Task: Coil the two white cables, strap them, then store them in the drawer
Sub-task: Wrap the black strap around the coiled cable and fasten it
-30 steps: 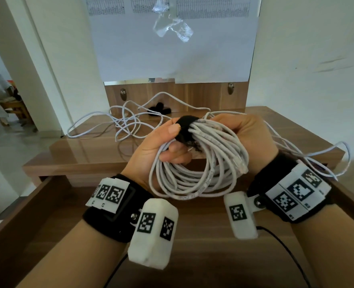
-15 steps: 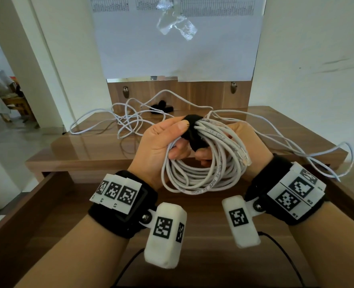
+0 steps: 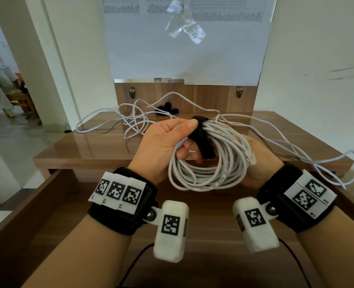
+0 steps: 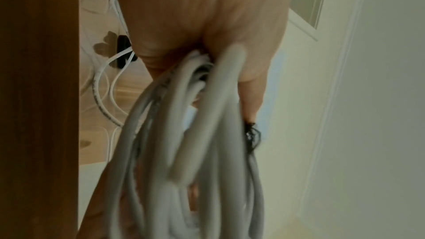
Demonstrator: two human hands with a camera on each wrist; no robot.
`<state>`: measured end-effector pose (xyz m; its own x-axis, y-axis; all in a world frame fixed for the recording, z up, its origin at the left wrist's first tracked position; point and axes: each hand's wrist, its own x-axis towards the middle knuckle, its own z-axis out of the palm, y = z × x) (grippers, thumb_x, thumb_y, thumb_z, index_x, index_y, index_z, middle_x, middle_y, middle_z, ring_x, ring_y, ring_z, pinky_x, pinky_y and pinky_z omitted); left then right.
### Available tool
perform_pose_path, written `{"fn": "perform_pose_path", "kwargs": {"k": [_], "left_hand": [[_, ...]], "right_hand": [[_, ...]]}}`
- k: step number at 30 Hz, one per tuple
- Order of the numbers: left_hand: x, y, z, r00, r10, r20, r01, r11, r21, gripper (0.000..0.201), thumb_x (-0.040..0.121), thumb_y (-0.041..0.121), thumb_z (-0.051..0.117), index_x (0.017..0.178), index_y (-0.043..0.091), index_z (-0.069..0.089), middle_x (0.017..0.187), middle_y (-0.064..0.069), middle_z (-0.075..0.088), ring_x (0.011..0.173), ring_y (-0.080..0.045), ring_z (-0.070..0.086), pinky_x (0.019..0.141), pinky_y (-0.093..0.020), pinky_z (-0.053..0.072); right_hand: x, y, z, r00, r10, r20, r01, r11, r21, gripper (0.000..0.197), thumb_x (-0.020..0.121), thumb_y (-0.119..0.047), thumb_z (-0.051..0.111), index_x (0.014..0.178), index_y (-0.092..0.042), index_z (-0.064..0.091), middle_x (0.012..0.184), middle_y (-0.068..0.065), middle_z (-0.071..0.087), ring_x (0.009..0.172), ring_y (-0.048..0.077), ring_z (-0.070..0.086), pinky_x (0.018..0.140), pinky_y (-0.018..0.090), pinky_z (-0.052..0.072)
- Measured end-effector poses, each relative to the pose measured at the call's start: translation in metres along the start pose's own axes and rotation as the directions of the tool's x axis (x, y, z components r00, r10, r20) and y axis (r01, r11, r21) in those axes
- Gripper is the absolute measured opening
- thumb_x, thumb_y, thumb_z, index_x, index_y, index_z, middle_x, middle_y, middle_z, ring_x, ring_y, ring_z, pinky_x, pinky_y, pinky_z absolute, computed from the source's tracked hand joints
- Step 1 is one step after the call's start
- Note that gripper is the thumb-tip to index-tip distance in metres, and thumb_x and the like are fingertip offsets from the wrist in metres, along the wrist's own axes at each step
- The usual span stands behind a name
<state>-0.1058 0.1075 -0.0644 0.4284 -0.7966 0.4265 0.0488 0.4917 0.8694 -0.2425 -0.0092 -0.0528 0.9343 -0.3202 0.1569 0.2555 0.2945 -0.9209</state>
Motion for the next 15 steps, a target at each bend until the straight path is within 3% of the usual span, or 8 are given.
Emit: {"fn": "perform_pose_path", "kwargs": {"k": [2, 5, 7, 8, 11, 13, 15], "left_hand": [[0.001, 0.000, -0.004, 0.998, 0.032, -0.054, -0.029, 0.997, 0.068, 0.021, 0.092, 0.022, 0.057, 0.078, 0.014, 0.071, 0.055, -0.003, 0.047, 0.044, -0.016, 0.040, 0.053, -0.034, 0.031], [0.000, -0.002, -0.001, 0.992, 0.097, -0.076, -0.086, 0.987, 0.137, 0.016, 0.091, 0.021, 0.058, 0.088, 0.012, 0.071, 0.056, -0.001, 0.051, 0.042, -0.011, 0.043, 0.050, -0.028, 0.034], [0.000, -0.003, 0.000, 0.989, 0.129, -0.077, -0.112, 0.974, 0.198, 0.016, 0.089, 0.020, 0.059, 0.094, 0.010, 0.070, 0.059, -0.002, 0.055, 0.044, -0.011, 0.044, 0.046, -0.022, 0.038], [0.000, -0.003, -0.001, 0.988, 0.137, -0.077, -0.118, 0.968, 0.220, 0.016, 0.089, 0.019, 0.060, 0.095, 0.009, 0.070, 0.060, -0.002, 0.056, 0.044, -0.012, 0.044, 0.046, -0.021, 0.039], [0.001, -0.003, -0.004, 0.985, 0.151, -0.082, -0.124, 0.956, 0.265, 0.019, 0.087, 0.019, 0.064, 0.100, 0.008, 0.070, 0.064, -0.007, 0.058, 0.046, -0.014, 0.044, 0.046, -0.021, 0.039], [0.001, -0.003, -0.004, 0.983, 0.164, -0.083, -0.132, 0.944, 0.301, 0.020, 0.086, 0.019, 0.065, 0.102, 0.009, 0.070, 0.065, -0.010, 0.057, 0.045, -0.014, 0.043, 0.044, -0.020, 0.038], [0.001, -0.004, -0.003, 0.980, 0.176, -0.092, -0.138, 0.936, 0.324, 0.021, 0.086, 0.020, 0.067, 0.103, 0.009, 0.070, 0.067, -0.015, 0.055, 0.044, -0.014, 0.043, 0.043, -0.021, 0.038]], "right_hand": [[0.002, 0.000, -0.007, 0.995, 0.026, 0.099, -0.033, 0.997, 0.066, 0.037, 0.059, -0.019, 0.074, 0.093, -0.004, 0.076, 0.090, 0.020, 0.070, 0.077, 0.029, 0.070, 0.071, 0.040, 0.059], [0.010, 0.006, -0.018, 0.985, 0.076, 0.157, -0.120, 0.947, 0.298, 0.041, 0.080, -0.012, 0.057, 0.119, 0.000, 0.066, 0.104, 0.028, 0.068, 0.091, 0.039, 0.069, 0.083, 0.048, 0.054], [0.009, 0.009, -0.024, 0.959, 0.096, 0.268, -0.198, 0.902, 0.384, 0.051, 0.097, -0.024, 0.034, 0.140, 0.002, 0.043, 0.118, 0.035, 0.060, 0.107, 0.047, 0.061, 0.102, 0.056, 0.040], [0.009, 0.008, -0.022, 0.955, 0.094, 0.281, -0.202, 0.902, 0.382, 0.058, 0.098, -0.033, 0.031, 0.144, 0.002, 0.036, 0.121, 0.035, 0.057, 0.109, 0.047, 0.059, 0.107, 0.057, 0.035], [0.008, 0.008, -0.025, 0.955, 0.034, 0.295, -0.118, 0.956, 0.270, 0.063, 0.090, -0.039, 0.055, 0.136, 0.003, 0.048, 0.115, 0.030, 0.062, 0.102, 0.041, 0.063, 0.100, 0.051, 0.043], [0.009, 0.008, -0.026, 0.949, 0.006, 0.315, -0.045, 0.992, 0.118, 0.057, 0.079, -0.025, 0.069, 0.126, 0.004, 0.056, 0.104, 0.026, 0.067, 0.094, 0.035, 0.067, 0.090, 0.045, 0.052], [0.011, 0.009, -0.027, 0.961, -0.004, 0.276, 0.013, 0.999, -0.032, 0.046, 0.073, -0.007, 0.071, 0.117, 0.004, 0.061, 0.095, 0.022, 0.068, 0.088, 0.031, 0.068, 0.086, 0.043, 0.055]]}}
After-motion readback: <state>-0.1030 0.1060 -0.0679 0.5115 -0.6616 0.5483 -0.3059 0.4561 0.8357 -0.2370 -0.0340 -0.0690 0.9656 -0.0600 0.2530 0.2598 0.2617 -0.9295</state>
